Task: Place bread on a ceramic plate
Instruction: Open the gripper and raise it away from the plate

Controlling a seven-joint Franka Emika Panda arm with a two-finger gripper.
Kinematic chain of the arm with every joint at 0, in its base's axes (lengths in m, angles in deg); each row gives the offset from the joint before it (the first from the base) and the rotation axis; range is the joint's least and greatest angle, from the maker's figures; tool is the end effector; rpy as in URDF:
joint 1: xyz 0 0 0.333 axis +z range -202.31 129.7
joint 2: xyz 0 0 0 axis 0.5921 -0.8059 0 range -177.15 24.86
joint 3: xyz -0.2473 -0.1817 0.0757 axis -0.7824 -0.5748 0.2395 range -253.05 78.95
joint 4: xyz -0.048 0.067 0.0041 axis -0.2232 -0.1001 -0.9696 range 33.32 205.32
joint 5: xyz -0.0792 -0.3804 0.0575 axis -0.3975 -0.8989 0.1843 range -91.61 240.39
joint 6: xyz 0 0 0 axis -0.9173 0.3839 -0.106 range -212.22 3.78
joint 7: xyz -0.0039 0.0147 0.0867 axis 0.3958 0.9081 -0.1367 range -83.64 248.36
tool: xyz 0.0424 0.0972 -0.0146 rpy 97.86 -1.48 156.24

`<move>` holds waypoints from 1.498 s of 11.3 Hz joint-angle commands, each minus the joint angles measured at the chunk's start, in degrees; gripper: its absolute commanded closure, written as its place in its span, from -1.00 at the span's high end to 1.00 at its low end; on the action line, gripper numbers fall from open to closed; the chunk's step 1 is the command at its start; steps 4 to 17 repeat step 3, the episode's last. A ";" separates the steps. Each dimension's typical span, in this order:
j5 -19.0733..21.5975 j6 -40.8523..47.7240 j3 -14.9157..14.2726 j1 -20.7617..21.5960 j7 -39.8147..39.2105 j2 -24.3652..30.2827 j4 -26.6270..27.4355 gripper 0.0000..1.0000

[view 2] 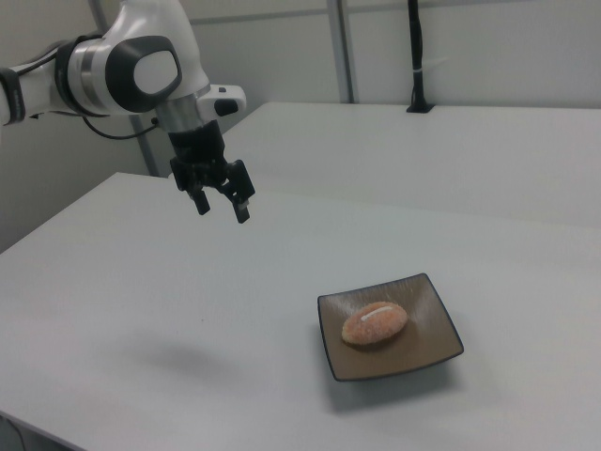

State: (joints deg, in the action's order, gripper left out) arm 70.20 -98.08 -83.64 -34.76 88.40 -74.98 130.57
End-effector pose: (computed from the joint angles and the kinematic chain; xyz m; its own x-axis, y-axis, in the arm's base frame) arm 0.5566 0.0420 0.5591 0.9998 -0.0049 0.0205 -0.0063 -0.9974 0.0714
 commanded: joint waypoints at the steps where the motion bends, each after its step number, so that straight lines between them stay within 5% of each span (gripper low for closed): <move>1: 0.32 -2.32 -0.51 0.13 0.20 0.24 0.00 1.00; 17: 0.32 -2.15 -0.51 0.48 0.55 0.24 0.18 1.00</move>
